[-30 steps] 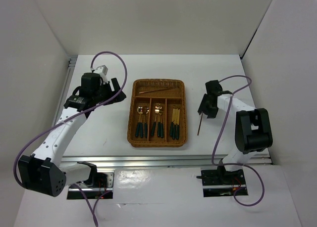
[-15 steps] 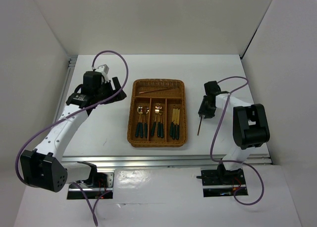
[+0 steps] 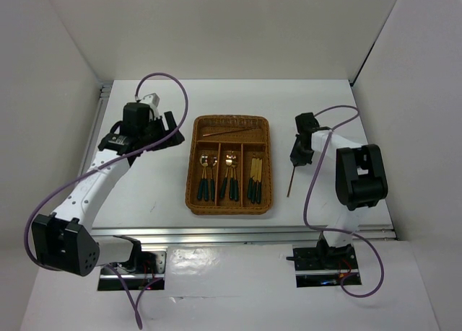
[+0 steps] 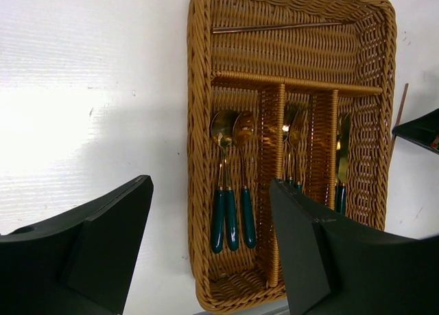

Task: Sort the eating utensils into containers

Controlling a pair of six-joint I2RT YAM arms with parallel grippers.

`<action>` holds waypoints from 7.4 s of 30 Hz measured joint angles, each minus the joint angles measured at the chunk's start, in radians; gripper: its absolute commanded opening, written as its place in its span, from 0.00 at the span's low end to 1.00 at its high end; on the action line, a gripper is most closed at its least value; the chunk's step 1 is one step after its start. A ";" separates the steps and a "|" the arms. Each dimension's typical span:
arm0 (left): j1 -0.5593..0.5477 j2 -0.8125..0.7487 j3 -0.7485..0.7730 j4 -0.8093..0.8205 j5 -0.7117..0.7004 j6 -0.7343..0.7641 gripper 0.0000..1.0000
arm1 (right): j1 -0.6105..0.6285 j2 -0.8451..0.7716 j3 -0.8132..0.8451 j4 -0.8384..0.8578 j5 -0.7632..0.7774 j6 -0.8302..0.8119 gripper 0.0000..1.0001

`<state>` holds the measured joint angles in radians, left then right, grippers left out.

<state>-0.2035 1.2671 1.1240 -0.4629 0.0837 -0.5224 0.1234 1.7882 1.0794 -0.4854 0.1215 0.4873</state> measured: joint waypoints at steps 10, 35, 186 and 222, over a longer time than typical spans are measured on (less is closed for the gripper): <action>0.000 0.009 0.000 0.001 0.024 0.001 0.83 | 0.001 0.022 0.041 -0.040 0.024 -0.002 0.00; -0.480 0.321 0.060 0.491 0.356 -0.063 0.81 | 0.161 -0.287 0.214 -0.240 -0.045 0.042 0.00; -0.229 -0.169 0.130 0.076 -0.350 0.182 1.00 | 0.188 -0.583 0.027 0.157 0.073 -0.218 1.00; -0.229 -0.199 -0.056 0.211 -0.380 0.187 1.00 | 0.188 -0.618 0.011 0.253 -0.009 -0.253 1.00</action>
<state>-0.4320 1.0683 1.0676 -0.2523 -0.2966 -0.3359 0.3111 1.1698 1.0904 -0.2321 0.1123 0.2340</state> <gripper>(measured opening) 1.000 0.999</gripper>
